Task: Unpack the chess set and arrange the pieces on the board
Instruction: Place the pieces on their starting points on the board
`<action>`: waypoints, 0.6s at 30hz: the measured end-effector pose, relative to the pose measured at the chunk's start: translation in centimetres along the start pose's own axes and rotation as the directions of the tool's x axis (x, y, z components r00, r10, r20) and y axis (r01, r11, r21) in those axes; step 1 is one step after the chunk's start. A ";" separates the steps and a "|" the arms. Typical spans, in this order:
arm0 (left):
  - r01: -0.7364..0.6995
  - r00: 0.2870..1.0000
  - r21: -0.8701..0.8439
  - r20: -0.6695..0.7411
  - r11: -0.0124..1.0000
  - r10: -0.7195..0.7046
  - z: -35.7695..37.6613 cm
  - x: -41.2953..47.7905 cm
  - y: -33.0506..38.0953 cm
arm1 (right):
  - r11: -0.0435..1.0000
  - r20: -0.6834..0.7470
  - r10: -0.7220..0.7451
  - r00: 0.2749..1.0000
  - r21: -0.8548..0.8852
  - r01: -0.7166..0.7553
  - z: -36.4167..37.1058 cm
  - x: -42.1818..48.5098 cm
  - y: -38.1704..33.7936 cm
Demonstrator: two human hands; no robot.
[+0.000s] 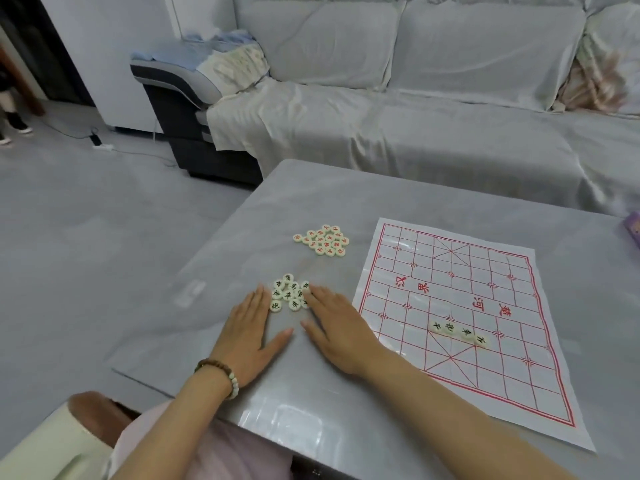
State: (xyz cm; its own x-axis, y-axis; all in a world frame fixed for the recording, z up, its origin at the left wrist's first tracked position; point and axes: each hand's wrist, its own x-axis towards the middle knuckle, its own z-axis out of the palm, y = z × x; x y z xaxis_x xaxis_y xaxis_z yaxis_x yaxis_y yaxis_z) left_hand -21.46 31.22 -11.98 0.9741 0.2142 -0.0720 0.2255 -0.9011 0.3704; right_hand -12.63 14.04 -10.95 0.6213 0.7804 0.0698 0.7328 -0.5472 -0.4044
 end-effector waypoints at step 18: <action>-0.196 0.965 -0.270 -0.222 0.942 0.137 -0.3 0.8 0.2 | 0.991 -0.032 0.049 0.998 0.126 -0.045 -1.2 0.3 0.7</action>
State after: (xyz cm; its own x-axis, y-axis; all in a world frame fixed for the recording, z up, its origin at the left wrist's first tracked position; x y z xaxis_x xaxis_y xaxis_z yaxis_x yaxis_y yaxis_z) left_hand -20.65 31.37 -11.66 0.9681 0.1667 0.1870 0.0173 -0.7893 0.6137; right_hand -11.64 13.53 -10.16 0.6652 0.7424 0.0792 0.6634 -0.5390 -0.5190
